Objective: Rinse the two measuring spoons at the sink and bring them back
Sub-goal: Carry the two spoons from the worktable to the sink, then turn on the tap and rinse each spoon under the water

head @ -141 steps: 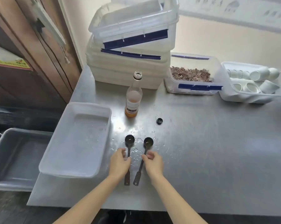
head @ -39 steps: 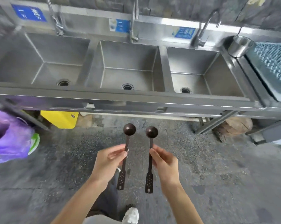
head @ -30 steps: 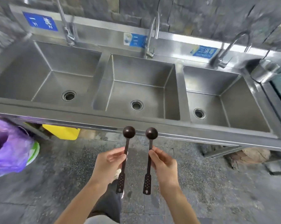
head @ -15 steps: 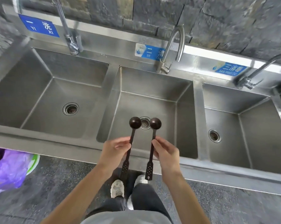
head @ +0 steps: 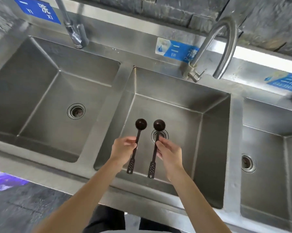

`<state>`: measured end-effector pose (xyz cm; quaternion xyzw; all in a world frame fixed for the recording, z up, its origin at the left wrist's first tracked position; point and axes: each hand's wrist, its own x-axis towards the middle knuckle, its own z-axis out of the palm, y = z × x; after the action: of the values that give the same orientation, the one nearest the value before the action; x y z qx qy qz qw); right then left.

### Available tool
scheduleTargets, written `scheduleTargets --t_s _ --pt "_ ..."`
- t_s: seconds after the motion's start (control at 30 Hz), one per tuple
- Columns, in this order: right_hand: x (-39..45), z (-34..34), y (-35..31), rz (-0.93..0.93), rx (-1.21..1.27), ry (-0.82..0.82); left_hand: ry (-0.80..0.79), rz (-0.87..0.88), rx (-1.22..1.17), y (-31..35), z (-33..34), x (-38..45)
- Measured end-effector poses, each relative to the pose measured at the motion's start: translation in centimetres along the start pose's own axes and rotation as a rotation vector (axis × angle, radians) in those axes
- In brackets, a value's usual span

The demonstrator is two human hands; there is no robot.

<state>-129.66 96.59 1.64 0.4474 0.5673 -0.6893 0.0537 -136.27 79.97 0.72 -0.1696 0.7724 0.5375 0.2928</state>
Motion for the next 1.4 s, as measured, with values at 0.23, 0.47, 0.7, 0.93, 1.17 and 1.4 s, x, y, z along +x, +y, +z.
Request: scheduleTargets --t_s 0.23,0.47,0.7,0.93,1.17,1.4 --pt "8.0 3.6 5.7 0.153 -0.12 0.027 -0.018 -0.12 0.085 -5.1 1.8 8.7" --pt "14.4 6.3 12.5 0.255 -0.155 0.065 -0.016 -0.142 0.22 -11.7 2.7 16.0" --pt "18.2 7.9 16.7 0.263 -0.151 0.079 0.027 -0.205 0.248 -15.6 3.2 18.8" --pt "19.7 7.6 19.0 0.272 -0.158 0.117 0.125 -0.217 0.298 -17.0 4.0 19.0" --pt "20.0 7.4 20.4 0.269 -0.198 0.114 0.163 -0.187 0.35 -17.2 4.4 18.9" --pt "19.1 5.9 17.9 0.276 -0.207 0.104 0.136 -0.201 0.358 -14.2 4.4 17.2"
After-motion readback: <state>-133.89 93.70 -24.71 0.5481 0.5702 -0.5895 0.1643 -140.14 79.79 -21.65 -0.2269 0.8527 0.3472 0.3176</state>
